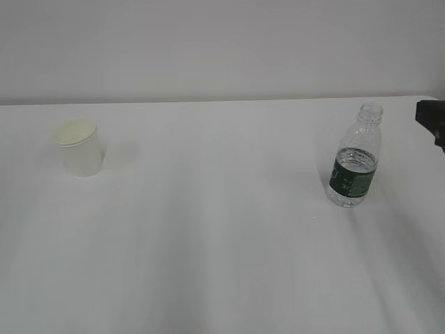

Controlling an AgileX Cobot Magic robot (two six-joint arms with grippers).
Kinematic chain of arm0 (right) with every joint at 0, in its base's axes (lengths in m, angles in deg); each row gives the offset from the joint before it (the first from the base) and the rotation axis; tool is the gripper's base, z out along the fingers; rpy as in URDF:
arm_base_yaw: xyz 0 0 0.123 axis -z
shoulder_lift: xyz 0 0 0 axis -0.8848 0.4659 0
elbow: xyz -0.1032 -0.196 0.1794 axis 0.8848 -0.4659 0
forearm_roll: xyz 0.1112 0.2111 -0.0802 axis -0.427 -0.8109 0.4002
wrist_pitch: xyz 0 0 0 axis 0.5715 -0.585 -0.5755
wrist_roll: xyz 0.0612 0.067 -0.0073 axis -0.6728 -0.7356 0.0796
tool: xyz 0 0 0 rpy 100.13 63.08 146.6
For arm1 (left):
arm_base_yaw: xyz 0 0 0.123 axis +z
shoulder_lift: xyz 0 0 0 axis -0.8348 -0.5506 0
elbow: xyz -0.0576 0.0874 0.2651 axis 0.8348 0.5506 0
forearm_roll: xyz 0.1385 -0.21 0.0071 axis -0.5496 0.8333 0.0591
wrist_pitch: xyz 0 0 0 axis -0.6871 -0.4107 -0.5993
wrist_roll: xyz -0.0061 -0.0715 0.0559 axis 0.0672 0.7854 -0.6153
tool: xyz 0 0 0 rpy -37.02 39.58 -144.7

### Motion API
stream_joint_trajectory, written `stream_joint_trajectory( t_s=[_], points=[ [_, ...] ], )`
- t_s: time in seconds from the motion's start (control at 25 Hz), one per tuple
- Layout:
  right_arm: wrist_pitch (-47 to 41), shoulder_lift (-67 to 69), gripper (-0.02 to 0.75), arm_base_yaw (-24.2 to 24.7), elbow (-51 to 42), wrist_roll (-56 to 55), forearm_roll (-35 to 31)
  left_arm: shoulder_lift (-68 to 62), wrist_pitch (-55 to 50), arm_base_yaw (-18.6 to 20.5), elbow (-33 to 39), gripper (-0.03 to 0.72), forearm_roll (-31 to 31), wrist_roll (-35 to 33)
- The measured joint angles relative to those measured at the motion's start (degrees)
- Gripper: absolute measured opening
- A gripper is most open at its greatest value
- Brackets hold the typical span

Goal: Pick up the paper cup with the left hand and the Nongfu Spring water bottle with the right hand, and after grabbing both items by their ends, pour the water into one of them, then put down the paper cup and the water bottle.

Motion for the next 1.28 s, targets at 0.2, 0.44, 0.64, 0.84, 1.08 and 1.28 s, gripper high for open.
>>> stream_joint_trajectory(
  t_s=[0.2, 0.44, 0.64, 0.84, 1.08, 1.28],
  points=[
    [8.04, 4.15, 0.554, 0.00, -4.00, -0.97, 0.00, -4.25, 5.88, 0.00, 2.24, 0.407, 0.00, 0.00],
    [18.30, 6.63, 0.554, 0.00, -9.36, -1.97, 0.00, -6.61, 18.89, 0.00, 8.39, 0.407, 0.00, 0.00],
    [25.24, 8.84, 0.554, 0.00, -12.81, -3.04, 0.10, -8.07, 28.74, 0.00, 12.21, 0.407, 0.00, 0.00],
    [32.48, 11.16, 0.554, 0.00, -17.30, -4.19, 0.23, -10.49, 37.95, 0.00, 15.59, 0.407, 0.00, 0.00],
    [41.53, 12.66, 0.554, 0.00, -23.16, -5.16, 0.30, -16.83, 42.23, -5.96, 17.06, 0.407, 0.00, 0.91],
    [47.32, 12.74, 0.554, 0.00, -26.69, -5.25, 0.35, -25.49, 54.26, -12.76, 22.18, 0.407, 0.33, 0.91]
  ],
)
